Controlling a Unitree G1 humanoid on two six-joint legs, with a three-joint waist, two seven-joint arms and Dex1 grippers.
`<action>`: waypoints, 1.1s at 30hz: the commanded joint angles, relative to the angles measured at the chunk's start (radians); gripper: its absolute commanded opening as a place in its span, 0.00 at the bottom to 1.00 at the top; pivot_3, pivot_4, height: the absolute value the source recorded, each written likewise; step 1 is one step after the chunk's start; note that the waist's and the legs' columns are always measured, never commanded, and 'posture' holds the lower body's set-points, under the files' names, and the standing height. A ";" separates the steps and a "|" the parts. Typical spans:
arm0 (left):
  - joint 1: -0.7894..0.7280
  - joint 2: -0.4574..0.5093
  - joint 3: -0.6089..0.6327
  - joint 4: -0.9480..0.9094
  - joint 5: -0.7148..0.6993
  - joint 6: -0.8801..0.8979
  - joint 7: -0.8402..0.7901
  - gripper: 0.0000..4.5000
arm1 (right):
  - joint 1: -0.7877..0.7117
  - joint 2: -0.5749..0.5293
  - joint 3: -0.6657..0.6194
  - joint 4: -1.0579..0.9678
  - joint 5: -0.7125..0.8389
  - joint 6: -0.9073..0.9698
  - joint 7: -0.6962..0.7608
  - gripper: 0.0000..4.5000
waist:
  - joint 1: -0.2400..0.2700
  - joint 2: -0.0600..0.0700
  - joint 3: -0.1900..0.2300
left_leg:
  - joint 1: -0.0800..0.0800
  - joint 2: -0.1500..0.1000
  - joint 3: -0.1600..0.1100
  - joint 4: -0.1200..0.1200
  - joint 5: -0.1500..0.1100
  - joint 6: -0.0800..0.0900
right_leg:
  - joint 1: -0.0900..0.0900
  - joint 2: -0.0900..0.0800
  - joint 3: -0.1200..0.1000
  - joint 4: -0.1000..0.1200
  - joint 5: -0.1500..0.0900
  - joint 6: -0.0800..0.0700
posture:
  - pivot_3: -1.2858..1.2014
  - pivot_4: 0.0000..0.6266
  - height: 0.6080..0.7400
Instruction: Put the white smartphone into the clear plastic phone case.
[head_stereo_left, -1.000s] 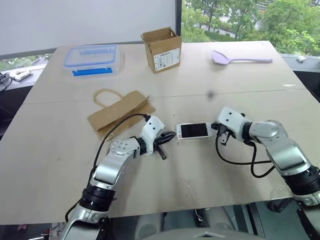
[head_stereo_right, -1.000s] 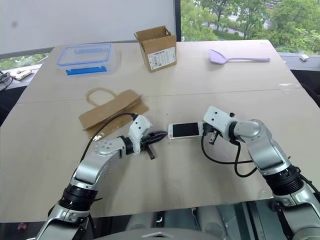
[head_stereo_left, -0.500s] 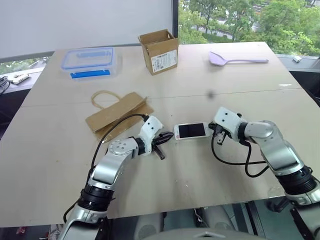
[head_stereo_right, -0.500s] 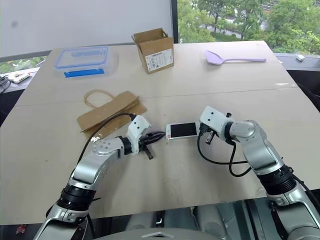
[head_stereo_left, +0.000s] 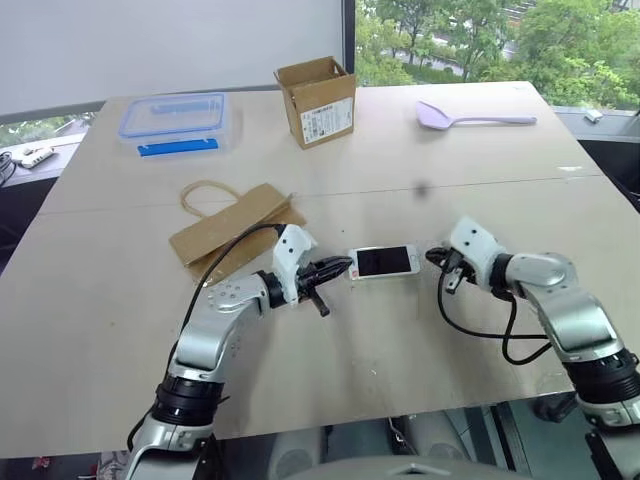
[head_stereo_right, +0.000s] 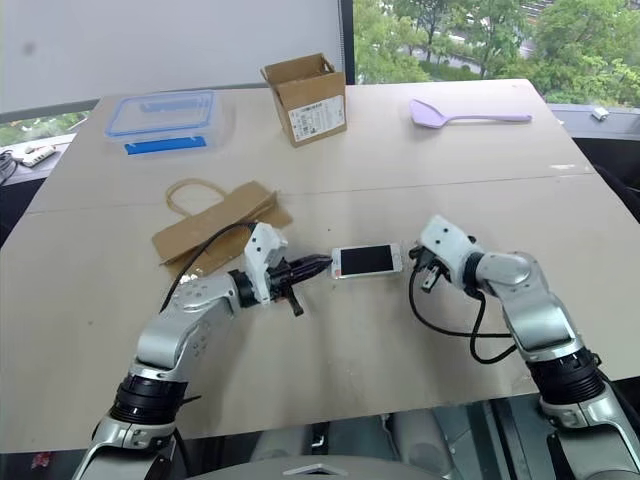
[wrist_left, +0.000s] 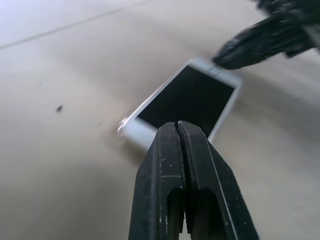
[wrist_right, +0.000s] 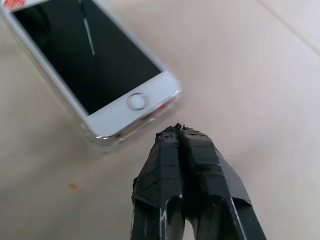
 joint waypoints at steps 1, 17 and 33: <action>-0.050 -0.022 -0.062 0.022 0.028 -0.001 0.008 0.01 | -0.011 0.014 -0.050 -0.057 0.050 0.011 -0.019 0.00 | 0.001 0.000 0.000 | 0.000 0.000 0.000 0.000 0.000 0.000 | 0.000 0.000 0.000 0.000 0.000 0.000 | 0.52 0.24 1.00; -0.068 -0.019 -0.140 0.149 0.131 -0.042 0.028 0.01 | -0.105 0.055 0.086 0.059 0.062 0.128 -0.069 0.00 | 0.012 0.000 0.000 | 0.000 0.000 0.000 0.000 0.000 0.000 | 0.000 0.001 0.000 0.000 0.000 0.000 | 0.52 0.24 1.00; -0.042 -0.035 -0.134 0.122 0.134 -0.042 0.070 0.01 | -0.094 0.045 0.244 0.253 0.064 0.299 -0.017 0.00 | 0.013 -0.011 -0.022 | 0.005 0.001 -0.002 0.000 0.000 0.000 | 0.003 -0.001 0.000 0.000 0.000 0.000 | 0.52 0.24 1.00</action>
